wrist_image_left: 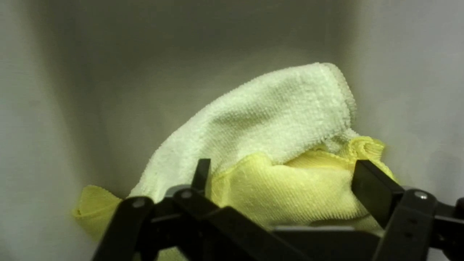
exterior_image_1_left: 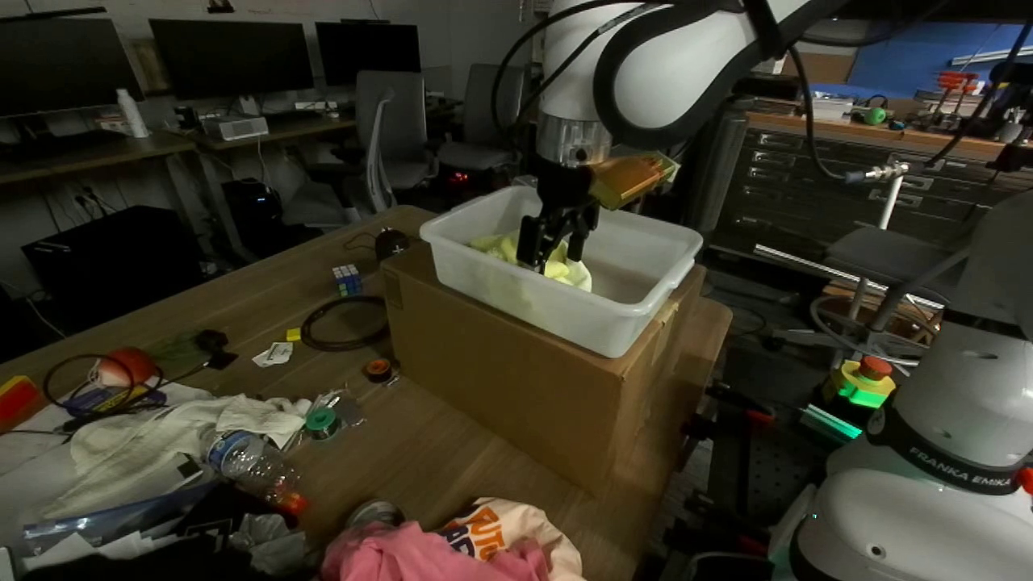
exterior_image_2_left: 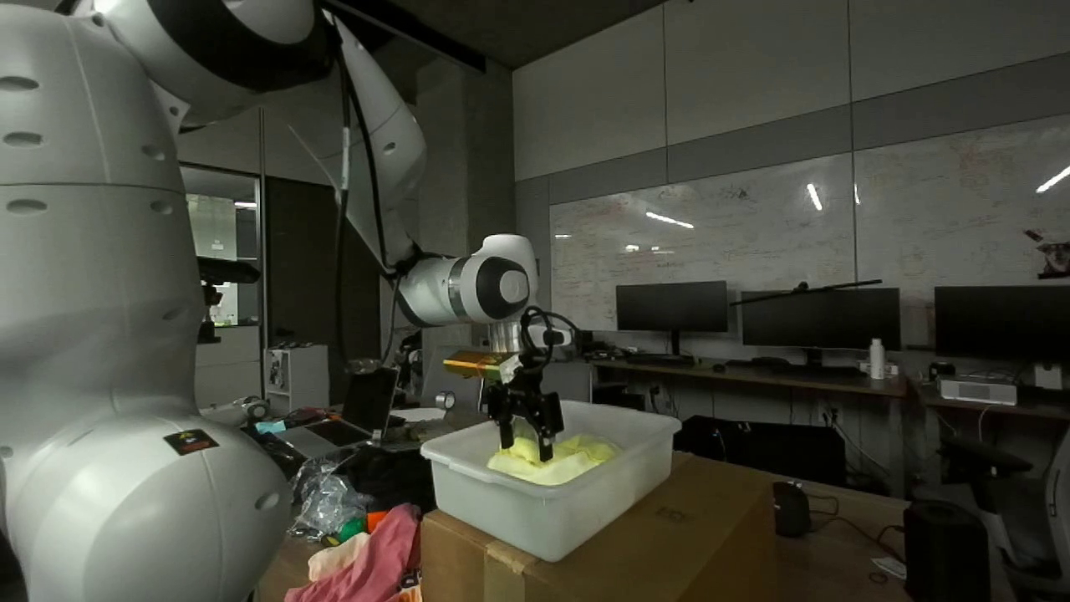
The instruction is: Pick up the clothes from the container and put them on the table.
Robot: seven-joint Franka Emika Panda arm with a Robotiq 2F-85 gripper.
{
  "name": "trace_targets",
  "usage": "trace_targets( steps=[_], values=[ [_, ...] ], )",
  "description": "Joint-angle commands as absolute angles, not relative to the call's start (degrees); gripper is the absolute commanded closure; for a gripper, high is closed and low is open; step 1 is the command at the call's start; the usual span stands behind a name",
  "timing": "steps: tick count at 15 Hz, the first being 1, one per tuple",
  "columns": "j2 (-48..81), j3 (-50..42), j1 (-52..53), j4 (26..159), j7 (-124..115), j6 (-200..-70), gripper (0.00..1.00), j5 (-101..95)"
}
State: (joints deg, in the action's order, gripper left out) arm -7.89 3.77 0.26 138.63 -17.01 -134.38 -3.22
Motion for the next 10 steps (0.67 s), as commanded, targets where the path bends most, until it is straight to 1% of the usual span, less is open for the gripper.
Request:
trace_targets(
  steps=[1,5,7,9,10],
  values=[
    [-7.69,3.32,0.3,139.12,-16.63,-136.94,0.25,-2.68],
    [-7.74,3.22,0.36,139.21,-16.46,-137.54,0.58,-1.94],
    [-7.72,3.15,0.39,139.2,-16.32,-137.57,0.73,-1.48],
    [-7.82,3.02,0.53,139.35,-15.58,-137.96,0.87,-0.4],
    [-7.93,2.83,0.7,139.43,-14.79,-138.27,0.92,1.14]
  ],
)
